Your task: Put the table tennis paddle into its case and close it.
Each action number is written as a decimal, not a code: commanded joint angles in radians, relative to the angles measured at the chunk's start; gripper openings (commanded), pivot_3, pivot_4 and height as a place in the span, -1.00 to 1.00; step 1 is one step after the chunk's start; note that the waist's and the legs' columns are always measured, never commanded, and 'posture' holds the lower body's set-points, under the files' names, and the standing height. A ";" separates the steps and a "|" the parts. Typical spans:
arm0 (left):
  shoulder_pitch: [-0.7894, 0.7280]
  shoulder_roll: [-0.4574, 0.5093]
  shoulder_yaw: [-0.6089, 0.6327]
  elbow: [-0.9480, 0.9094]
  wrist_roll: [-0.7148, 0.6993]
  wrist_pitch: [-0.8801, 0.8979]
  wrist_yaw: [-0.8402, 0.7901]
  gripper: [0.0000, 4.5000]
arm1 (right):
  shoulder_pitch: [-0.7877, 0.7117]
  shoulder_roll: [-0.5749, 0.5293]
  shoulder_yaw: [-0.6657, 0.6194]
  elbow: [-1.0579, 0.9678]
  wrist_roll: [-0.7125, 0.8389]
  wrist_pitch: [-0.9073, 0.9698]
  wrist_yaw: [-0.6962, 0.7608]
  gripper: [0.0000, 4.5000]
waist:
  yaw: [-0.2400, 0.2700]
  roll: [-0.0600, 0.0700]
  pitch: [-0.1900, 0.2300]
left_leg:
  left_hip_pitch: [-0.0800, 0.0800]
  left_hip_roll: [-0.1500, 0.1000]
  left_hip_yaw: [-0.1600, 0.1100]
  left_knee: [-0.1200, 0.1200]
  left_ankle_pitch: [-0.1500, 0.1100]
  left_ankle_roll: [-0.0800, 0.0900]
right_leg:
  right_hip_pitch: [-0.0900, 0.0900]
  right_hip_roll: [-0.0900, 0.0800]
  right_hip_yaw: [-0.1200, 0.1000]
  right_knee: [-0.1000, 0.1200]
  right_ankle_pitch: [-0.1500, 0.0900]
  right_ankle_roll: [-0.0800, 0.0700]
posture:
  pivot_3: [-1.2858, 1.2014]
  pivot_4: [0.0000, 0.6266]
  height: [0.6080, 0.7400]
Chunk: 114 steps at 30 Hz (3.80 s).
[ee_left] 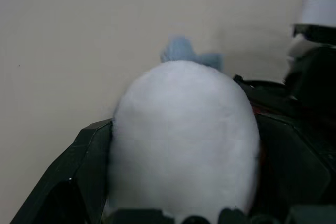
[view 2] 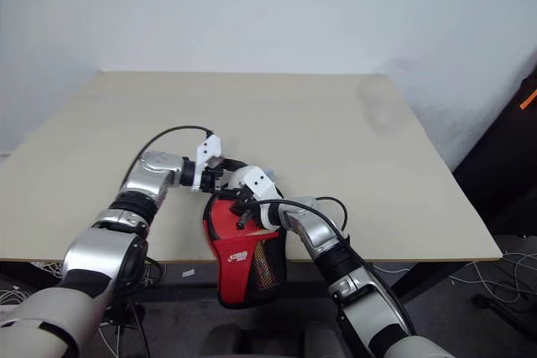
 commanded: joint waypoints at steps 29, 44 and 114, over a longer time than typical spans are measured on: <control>0.640 0.034 0.034 -0.922 -0.336 0.509 0.253 1.00 | 0.044 -0.438 -0.171 -0.555 0.127 0.344 0.083 0.99 | 0.001 -0.001 0.001 | 0.002 0.001 0.002 0.000 0.000 0.000 | 0.001 -0.001 0.003 0.000 0.000 -0.001 | 0.03 -1.00 1.00; 0.542 -0.009 -0.040 -0.799 -0.334 0.471 0.250 -0.99 | -0.076 -0.329 -0.140 -0.391 0.106 0.272 0.004 1.00 | 0.001 -0.001 0.001 | 0.001 0.000 0.003 0.000 0.000 0.000 | -0.001 -0.001 0.003 -0.001 0.000 -0.001 | 0.03 -1.00 1.00; 0.451 -0.134 -0.091 -0.210 -0.098 0.063 0.375 -1.00 | -0.381 -0.149 -0.175 0.370 -0.044 -0.030 -0.122 -0.91 | 0.010 0.015 -0.009 | 0.007 -0.002 0.001 0.000 0.000 0.001 | 0.007 -0.002 0.003 -0.002 -0.001 0.001 | 0.03 -1.00 1.00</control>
